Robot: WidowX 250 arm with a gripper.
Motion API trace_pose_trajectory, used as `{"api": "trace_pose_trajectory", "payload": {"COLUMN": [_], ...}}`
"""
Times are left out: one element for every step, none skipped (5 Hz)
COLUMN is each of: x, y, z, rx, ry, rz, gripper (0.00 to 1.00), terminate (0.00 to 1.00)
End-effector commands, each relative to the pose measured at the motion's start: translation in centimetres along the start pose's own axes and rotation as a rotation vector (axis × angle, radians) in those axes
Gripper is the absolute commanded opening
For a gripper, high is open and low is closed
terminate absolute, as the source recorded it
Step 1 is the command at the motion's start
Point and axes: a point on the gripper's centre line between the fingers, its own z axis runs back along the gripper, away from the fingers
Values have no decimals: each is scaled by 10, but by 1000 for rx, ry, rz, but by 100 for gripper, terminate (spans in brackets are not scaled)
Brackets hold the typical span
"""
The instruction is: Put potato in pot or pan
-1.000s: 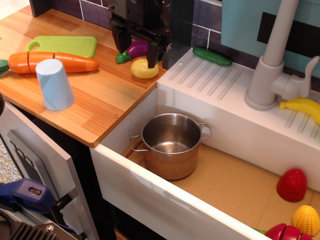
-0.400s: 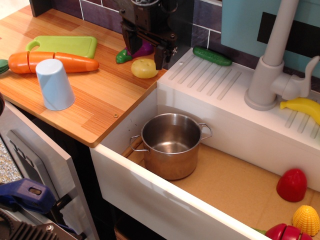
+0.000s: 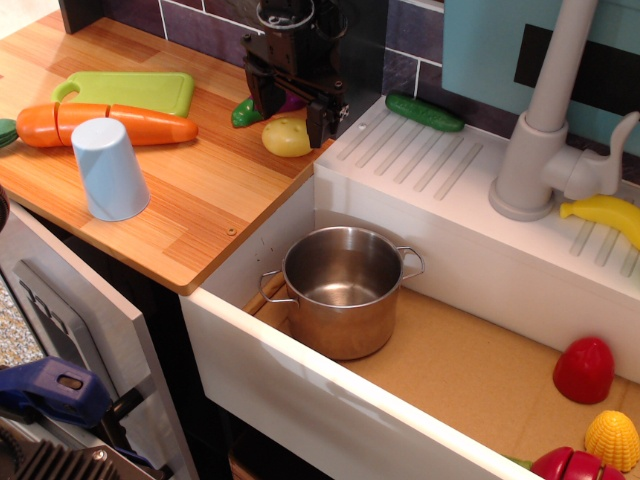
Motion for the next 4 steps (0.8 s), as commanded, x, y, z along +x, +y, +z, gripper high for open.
{"api": "trace_pose_trajectory", "payload": {"x": [10,6,4,0], "y": [8,5,4,3], "z": [7,3,-4,-4], "rx": [0,-13,-45,-51], "ry": [-54,-52,-40,-29], "rz": [-3,2,11,18], "gripper": [100,100,100,100], "terminate": [0,0,0,0]}}
